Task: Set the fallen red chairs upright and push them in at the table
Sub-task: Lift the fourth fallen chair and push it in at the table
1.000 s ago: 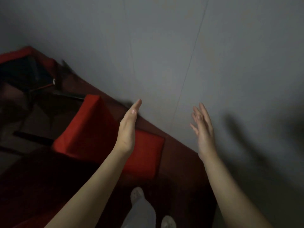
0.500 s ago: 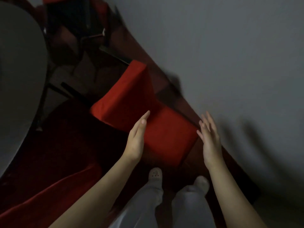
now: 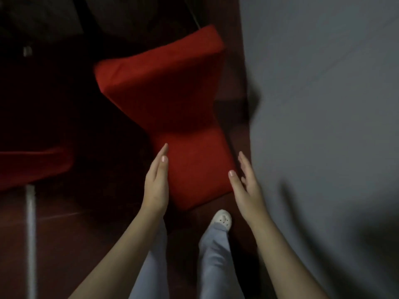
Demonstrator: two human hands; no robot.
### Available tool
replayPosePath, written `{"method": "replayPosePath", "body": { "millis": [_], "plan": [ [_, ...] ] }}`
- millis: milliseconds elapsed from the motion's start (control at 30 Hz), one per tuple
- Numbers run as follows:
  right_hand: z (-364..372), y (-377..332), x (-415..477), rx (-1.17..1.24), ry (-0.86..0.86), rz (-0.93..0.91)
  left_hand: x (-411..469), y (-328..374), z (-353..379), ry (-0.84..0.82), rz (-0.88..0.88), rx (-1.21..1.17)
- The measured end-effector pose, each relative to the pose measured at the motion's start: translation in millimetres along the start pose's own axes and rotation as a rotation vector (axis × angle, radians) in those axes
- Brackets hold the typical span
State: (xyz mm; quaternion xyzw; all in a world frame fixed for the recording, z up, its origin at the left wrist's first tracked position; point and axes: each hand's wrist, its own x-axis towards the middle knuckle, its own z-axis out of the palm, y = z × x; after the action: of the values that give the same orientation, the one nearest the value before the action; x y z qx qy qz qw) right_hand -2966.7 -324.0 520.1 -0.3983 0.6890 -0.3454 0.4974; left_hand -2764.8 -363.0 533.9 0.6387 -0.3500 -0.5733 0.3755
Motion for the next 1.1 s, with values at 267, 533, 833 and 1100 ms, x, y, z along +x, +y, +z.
{"method": "replayPosePath", "body": {
  "millis": [267,533,833,1100],
  "plan": [
    [45.4,130.6,50.3,-0.313,-0.176,0.094,43.8,-161.5,23.0,0.062,-0.27,0.075],
    [111.6,282.1,135.0,-0.728,-0.145,0.036,125.4,-349.3,0.6,0.101,-0.301,0.504],
    [154.8,437.5,186.2,-0.918,-0.197,0.025,174.0,-510.9,-7.1,0.244,-0.577,0.083],
    [166.3,485.6,173.9,-0.939,-0.207,0.02,179.7,-550.3,0.9,0.155,-0.683,-0.07]
  ]
}}
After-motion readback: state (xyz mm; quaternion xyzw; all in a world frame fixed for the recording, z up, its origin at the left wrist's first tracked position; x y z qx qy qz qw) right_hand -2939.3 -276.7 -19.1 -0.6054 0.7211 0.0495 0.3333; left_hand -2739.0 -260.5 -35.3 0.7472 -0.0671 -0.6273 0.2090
